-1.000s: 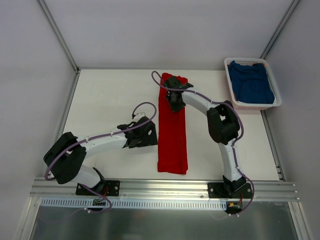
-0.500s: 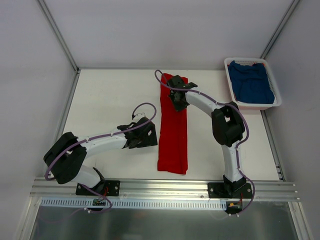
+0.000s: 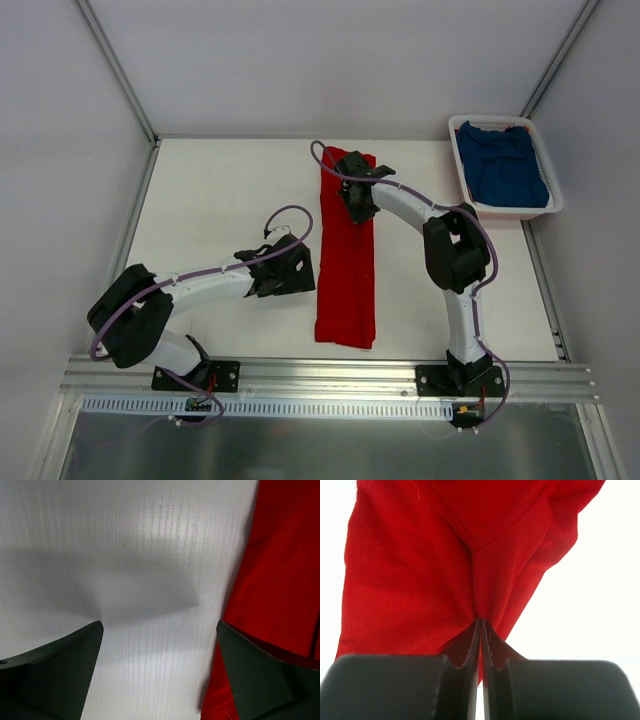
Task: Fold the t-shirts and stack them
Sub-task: Rotate the tshirt 90 degrees
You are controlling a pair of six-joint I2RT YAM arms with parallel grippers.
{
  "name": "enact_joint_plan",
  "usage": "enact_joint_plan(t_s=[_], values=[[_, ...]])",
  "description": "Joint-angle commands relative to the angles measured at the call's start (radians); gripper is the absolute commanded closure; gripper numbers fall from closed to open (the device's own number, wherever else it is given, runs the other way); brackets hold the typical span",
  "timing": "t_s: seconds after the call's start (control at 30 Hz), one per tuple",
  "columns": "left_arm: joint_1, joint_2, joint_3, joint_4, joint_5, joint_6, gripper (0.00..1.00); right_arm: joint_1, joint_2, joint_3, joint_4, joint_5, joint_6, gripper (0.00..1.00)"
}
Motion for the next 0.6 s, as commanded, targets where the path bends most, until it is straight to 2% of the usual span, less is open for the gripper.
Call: enact_joint_plan(t_s=[0.0, 0.13, 0.57], values=[[0.012, -0.027, -0.010, 0.006, 0.010, 0.002, 0.01, -0.004, -0.058, -0.004, -0.015, 0.010, -0.010, 0.96], [0.012, -0.026, -0.008, 0.005, 0.010, 0.005, 0.01, -0.008, -0.062, -0.012, -0.014, 0.021, -0.011, 1.00], [0.012, -0.021, -0.007, 0.006, 0.015, 0.002, 0.01, -0.055, -0.120, -0.090, 0.020, 0.039, -0.002, 1.00]])
